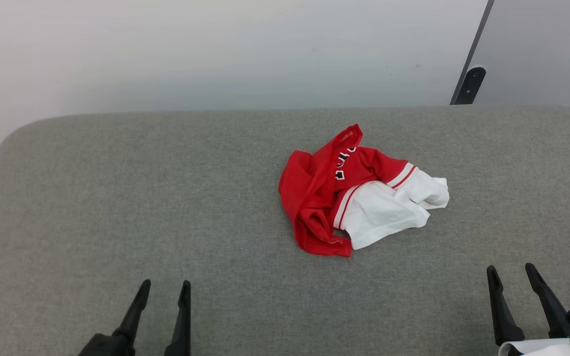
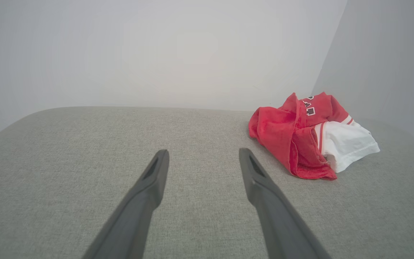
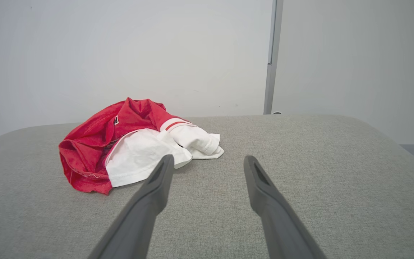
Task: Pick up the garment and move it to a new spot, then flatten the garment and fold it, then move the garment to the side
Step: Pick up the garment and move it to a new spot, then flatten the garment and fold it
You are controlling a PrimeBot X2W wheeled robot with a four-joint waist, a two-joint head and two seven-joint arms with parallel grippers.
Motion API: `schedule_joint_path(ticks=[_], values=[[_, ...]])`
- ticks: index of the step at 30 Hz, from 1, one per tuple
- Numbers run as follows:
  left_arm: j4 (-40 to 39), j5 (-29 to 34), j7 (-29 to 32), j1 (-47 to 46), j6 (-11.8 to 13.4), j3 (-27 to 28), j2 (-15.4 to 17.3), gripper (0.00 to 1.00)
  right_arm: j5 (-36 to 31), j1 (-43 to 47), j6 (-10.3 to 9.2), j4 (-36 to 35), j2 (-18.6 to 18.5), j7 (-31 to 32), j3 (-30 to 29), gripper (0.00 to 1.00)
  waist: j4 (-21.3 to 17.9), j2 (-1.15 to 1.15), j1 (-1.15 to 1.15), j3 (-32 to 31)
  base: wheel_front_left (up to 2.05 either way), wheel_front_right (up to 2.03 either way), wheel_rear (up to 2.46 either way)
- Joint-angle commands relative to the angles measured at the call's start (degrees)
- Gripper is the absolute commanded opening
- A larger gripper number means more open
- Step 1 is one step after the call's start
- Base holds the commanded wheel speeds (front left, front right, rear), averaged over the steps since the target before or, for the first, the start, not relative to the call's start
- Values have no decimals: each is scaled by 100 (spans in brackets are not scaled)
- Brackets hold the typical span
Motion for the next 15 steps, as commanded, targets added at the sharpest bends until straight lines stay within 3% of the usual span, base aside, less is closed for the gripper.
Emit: schedule_joint_path(ticks=[1,15], values=[[9,76,-2,32,-45,43,-30,100,9,33,-6,3,-11,-27,7,100,3,0,0,8,0,0,0],[94,254,-2,-112,-246,141,-317,100,-7,-438,-6,207,-158,309,253,100,29,0,0,238,0,0,0]])
